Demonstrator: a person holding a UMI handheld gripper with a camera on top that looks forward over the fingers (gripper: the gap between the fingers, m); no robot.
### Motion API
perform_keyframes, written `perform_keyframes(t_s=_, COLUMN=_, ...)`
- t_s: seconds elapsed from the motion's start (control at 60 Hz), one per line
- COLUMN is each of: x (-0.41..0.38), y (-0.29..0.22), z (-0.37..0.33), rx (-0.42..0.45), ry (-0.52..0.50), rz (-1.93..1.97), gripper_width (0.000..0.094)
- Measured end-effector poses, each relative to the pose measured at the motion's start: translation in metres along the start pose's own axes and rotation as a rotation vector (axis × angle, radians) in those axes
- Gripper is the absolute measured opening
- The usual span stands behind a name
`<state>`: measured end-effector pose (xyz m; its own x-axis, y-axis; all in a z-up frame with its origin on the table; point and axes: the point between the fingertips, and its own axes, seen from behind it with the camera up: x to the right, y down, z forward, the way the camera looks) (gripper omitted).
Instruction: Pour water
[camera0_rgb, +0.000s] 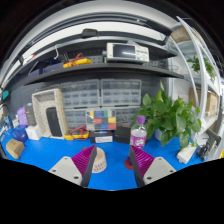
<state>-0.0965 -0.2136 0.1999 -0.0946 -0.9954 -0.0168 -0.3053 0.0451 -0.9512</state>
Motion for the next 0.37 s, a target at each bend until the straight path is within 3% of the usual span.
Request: perform_keyframes(t_s=0.367, x=-0.055, y=-0.009, z=-0.051, rx=0.011, ry=-0.101, rz=-0.047, gripper_width=0.0662)
